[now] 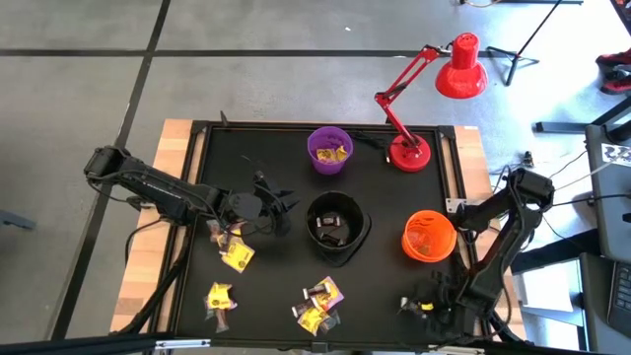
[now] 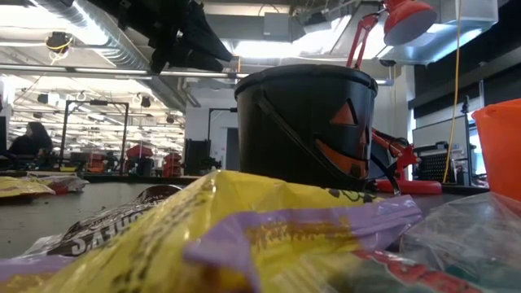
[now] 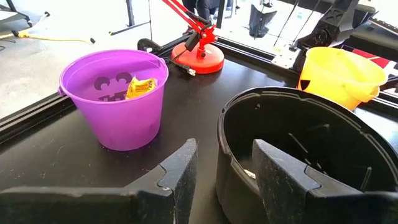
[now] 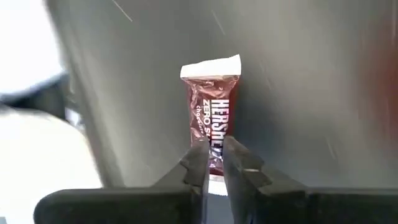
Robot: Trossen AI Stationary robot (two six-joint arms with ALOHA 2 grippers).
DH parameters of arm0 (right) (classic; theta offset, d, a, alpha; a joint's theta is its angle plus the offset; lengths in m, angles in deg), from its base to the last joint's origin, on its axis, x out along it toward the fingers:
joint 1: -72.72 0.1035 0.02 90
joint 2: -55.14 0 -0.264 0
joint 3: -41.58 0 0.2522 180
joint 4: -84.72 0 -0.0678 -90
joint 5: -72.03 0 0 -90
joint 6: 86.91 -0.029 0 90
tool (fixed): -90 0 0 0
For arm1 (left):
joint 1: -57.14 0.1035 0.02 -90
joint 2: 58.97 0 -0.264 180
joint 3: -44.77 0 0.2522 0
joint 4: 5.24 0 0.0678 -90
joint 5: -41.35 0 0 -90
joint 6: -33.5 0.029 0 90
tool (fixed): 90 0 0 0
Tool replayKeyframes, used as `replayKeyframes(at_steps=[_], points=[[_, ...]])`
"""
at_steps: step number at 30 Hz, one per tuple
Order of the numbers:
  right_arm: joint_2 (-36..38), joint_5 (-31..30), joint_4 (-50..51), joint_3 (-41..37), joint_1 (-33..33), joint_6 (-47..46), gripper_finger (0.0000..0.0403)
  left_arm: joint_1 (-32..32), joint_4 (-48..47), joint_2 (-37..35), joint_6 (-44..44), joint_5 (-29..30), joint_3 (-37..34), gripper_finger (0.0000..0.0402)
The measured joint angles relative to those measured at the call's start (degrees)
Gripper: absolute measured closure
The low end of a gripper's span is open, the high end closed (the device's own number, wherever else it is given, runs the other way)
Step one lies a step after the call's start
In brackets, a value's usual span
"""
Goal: Sort candy
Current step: Put the brown chocolate into the black bucket
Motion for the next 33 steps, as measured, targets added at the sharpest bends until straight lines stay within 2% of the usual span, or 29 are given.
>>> replayKeyframes(at_steps=[4, 7, 11, 15, 21, 24, 27, 33], points=[[2.54, -10.57, -3.61, -0.04, -1.73, 8.3, 0.0396, 0.0, 0.61, 0.0, -0.02, -0.01, 0.0, 0.0257], [4.57, -17.19, -6.08, 0.03, -4.38, 15.07, 0.04, 0.0, 0.99, 0.0, -0.01, -0.01, 0.0, 0.0257], [5.64, -19.96, -9.07, 0.05, -9.07, 24.51, 0.0401, 0.0, 0.99, 0.0, -0.02, -0.01, 0.0, 0.0257], [5.66, -16.77, -9.68, 0.09, -14.17, 30.05, 0.04, 0.0, 0.97, 0.0, -0.04, -0.08, 0.0, 0.0257], [4.16, -3.15, -8.44, 0.07, -19.64, 29.82, 0.0398, 0.0, 0.9, 0.0, -0.04, -0.45, 0.0, 0.0257], [2.46, 0.87, -8.85, 0.07, -20.24, 28.21, 0.0385, 0.0, 0.88, 0.0, 0.0, -0.45, 0.0, 0.0257], [0.02, 2.01, -8.87, 0.07, -20.13, 27.94, 0.0349, -0.01, 0.86, 0.0, 0.04, -0.45, 0.0, 0.0257], [-5.17, 2.08, -9.04, 0.07, -20.13, 27.11, 0.0241, 0.0, 0.79, 0.0, 0.11, -0.45, 0.0, 0.0257]])
